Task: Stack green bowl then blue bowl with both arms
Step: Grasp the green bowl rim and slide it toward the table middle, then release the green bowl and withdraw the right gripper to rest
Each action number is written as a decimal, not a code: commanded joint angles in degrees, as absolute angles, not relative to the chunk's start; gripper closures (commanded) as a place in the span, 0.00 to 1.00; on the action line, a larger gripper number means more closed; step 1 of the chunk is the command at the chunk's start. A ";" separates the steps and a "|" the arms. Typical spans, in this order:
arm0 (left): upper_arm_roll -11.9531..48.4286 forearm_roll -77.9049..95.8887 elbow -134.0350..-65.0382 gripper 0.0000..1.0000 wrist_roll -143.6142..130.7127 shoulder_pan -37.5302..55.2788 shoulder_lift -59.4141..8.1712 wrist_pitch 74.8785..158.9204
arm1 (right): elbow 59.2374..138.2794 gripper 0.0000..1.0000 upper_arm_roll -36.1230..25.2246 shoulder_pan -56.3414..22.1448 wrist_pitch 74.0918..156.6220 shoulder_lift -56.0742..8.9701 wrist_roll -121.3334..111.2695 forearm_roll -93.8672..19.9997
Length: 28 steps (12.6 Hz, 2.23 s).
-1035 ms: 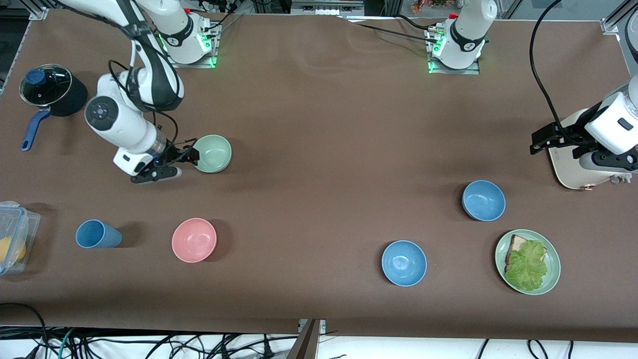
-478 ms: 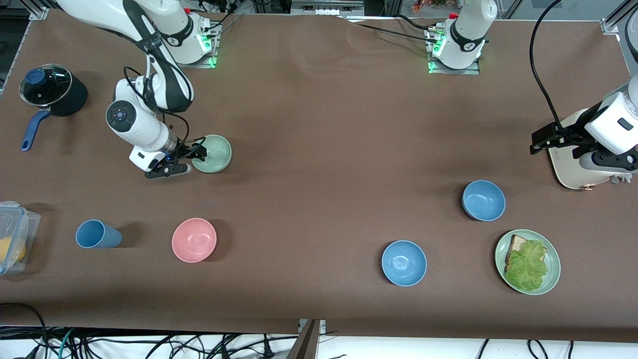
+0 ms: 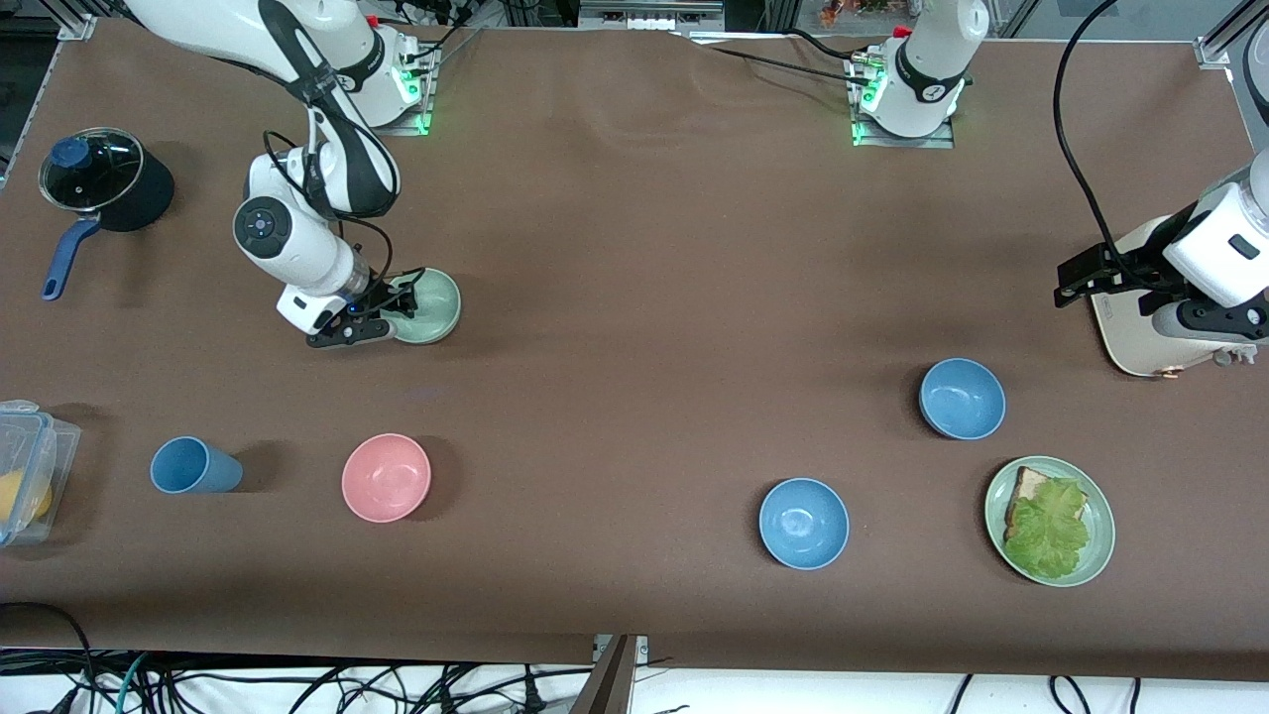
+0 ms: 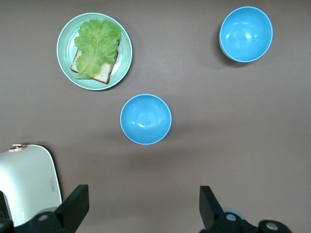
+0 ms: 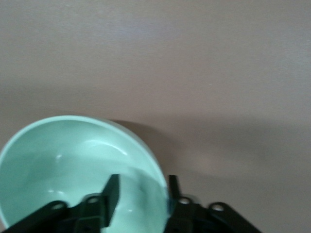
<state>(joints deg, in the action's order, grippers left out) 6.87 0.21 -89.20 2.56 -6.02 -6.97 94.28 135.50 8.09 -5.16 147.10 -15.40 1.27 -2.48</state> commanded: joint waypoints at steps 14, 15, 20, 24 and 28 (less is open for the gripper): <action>7.12 -0.62 -88.24 0.00 2.81 -6.33 -6.77 92.72 | 90.48 1.00 15.83 -31.08 138.34 -40.66 48.22 2.34; 7.12 -0.62 -88.24 0.00 2.81 -6.33 -6.77 92.72 | 86.00 1.00 14.86 -33.46 138.43 -44.17 51.04 3.76; 6.94 -0.53 -88.24 0.00 2.90 -6.33 -6.77 92.29 | 83.41 1.00 12.83 -36.39 138.43 -47.20 51.94 6.06; 7.12 -0.53 -88.24 0.00 2.81 -6.33 -6.77 91.67 | 82.71 0.00 11.69 -36.21 135.81 -46.15 50.71 9.05; 7.21 -0.44 -88.24 0.00 2.64 -6.33 -6.77 91.49 | 81.65 0.00 10.90 -29.47 123.26 -37.82 49.49 8.35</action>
<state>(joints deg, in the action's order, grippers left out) 6.82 0.21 -89.07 2.56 -6.04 -6.97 92.75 80.61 10.35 -34.15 129.54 -43.53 50.69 7.97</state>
